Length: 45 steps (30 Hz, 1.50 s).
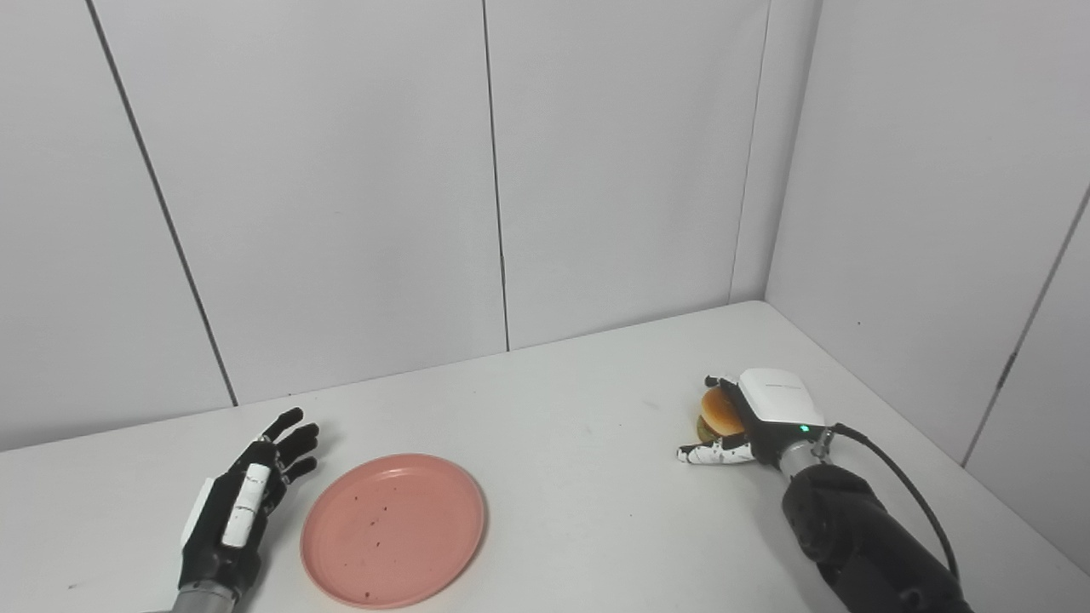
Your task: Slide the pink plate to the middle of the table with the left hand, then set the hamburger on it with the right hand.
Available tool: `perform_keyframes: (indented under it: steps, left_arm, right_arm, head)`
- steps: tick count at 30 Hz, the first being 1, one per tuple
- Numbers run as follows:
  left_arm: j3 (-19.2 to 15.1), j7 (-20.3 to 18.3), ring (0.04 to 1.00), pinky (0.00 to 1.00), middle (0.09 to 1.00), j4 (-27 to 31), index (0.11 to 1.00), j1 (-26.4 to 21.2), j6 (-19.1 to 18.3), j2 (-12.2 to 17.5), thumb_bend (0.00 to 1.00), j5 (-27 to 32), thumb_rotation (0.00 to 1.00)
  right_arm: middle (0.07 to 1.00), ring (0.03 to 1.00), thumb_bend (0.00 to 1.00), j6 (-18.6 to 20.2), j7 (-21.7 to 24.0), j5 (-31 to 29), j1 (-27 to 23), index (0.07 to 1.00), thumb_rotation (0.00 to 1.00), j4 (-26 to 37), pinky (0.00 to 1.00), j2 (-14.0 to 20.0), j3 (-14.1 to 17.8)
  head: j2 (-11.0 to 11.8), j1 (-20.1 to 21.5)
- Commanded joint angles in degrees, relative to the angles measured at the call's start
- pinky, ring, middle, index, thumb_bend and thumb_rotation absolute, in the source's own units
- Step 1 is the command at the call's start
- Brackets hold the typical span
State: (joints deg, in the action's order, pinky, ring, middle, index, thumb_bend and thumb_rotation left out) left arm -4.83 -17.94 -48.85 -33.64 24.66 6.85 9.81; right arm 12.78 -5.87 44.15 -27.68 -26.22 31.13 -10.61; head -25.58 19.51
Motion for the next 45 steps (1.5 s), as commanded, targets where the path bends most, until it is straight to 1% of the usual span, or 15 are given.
perform_keyframes:
  steps: [1,7,11,12,13,15,19,23,25,28,32,37,40,41,45]
  left_arm:
    - [0.1,0.4,0.852,0.83,0.81,-1.9,0.815,4.2,0.5,-0.2,0.91,-0.2,0.83]
    - [0.3,0.8,0.854,0.82,0.812,-0.9,0.813,4.6,-0.2,-0.1,0.91,-0.5,0.83]
    - [0.5,0.8,0.855,0.83,0.811,-0.2,0.815,4.9,-0.5,0.0,0.91,-0.5,0.84]
    - [0.5,0.8,0.855,0.83,0.811,0.0,0.815,5.0,-0.6,0.1,0.91,-0.5,0.84]
    - [0.6,0.9,0.856,0.83,0.811,0.2,0.814,5.1,-0.8,0.1,0.91,-0.6,0.83]
    - [0.6,0.9,0.854,0.83,0.808,0.4,0.81,5.1,-1.0,0.1,0.91,-0.5,0.83]
    - [0.6,0.9,0.851,0.83,0.809,0.6,0.811,5.2,-1.3,0.2,0.91,-0.5,0.83]
    - [0.7,0.8,0.851,0.82,0.81,0.1,0.81,5.0,-1.1,0.2,0.91,-0.5,0.83]
    - [0.7,0.8,0.849,0.82,0.809,0.1,0.811,5.0,-1.1,0.2,0.9,-0.5,0.83]
    - [0.7,0.9,0.853,0.83,0.807,0.2,0.811,5.1,-1.1,0.0,0.9,-0.5,0.83]
    - [0.9,1.1,0.855,0.83,0.808,0.5,0.813,5.2,-1.1,-0.2,0.9,-0.6,0.83]
    - [1.2,1.4,0.856,0.84,0.805,1.0,0.817,5.2,-1.5,-0.5,0.9,-0.9,0.83]
    - [1.2,1.8,0.855,0.84,0.802,1.7,0.817,5.3,-2.1,-0.9,0.91,-1.0,0.82]
    - [1.2,2.0,0.858,0.85,0.805,2.1,0.815,5.4,-2.3,-1.1,0.91,-1.2,0.82]
    - [1.8,2.8,0.863,0.85,0.812,3.8,0.815,5.8,-3.1,-1.9,0.92,-2.0,0.83]
  right_arm:
    - [0.698,0.596,0.66,-1.2,0.0,-0.7,-1.9,0.701,0.61,0.6,0.48,1.0,-0.1]
    - [0.664,0.566,0.62,-0.9,-0.2,-1.7,-1.8,0.637,0.61,0.1,0.46,1.0,-0.1]
    - [0.596,0.498,0.58,-1.0,-0.5,-2.7,-1.6,0.559,0.46,-0.3,0.41,0.8,0.3]
    - [0.594,0.496,0.57,-1.3,-0.9,-2.8,-1.5,0.557,0.46,-0.6,0.41,0.8,0.3]
    - [0.559,0.464,0.54,-1.6,-1.2,-2.9,-1.5,0.524,0.31,-0.9,0.38,0.9,0.2]
    - [0.515,0.425,0.51,-2.5,-2.2,-3.3,-1.5,0.496,0.19,-1.9,0.35,1.0,0.0]
    - [0.482,0.393,0.5,-2.7,-3.2,-3.7,-1.6,0.487,0.15,-3.1,0.32,1.0,-0.4]
    - [0.491,0.405,0.5,-2.9,-3.4,-3.9,-1.7,0.489,0.14,-3.4,0.33,1.3,-0.9]
    - [0.457,0.38,0.51,-3.3,-3.7,-4.1,-1.6,0.498,0.04,-3.3,0.3,1.4,-0.9]
    - [0.477,0.441,0.52,-3.4,-3.4,-4.2,-1.6,0.497,0.01,-2.0,0.36,1.7,-1.1]
    - [0.499,0.478,0.52,-3.2,-3.1,-3.9,-1.4,0.485,0.0,1.1,0.39,2.1,-1.2]
    - [0.451,0.394,0.52,-3.8,-1.8,-4.1,-0.9,0.503,0.01,9.7,0.32,2.0,-0.6]
    - [0.454,0.416,0.52,-3.3,0.0,-3.5,-1.4,0.51,0.01,15.8,0.33,1.5,-0.6]
    - [0.431,0.37,0.51,-3.1,0.8,-3.3,-1.7,0.519,0.01,18.0,0.3,1.3,-0.5]
    - [0.421,0.344,0.51,-2.7,3.2,-2.4,-2.4,0.517,0.01,23.5,0.28,0.3,-0.4]
  head:
    - [-0.1,0.0]
    - [-0.5,0.0]
    - [-0.6,0.0]
    - [-0.8,0.0]
    - [-0.8,0.0]
    - [-0.8,0.0]
    - [-0.9,0.0]
    - [-0.9,-0.1]
    - [-0.8,-0.2]
    - [-0.9,-0.6]
    - [-1.1,-1.4]
    - [-1.4,-2.5]
    - [-1.6,-4.0]
    - [-1.6,-4.5]
    - [-2.0,-7.1]
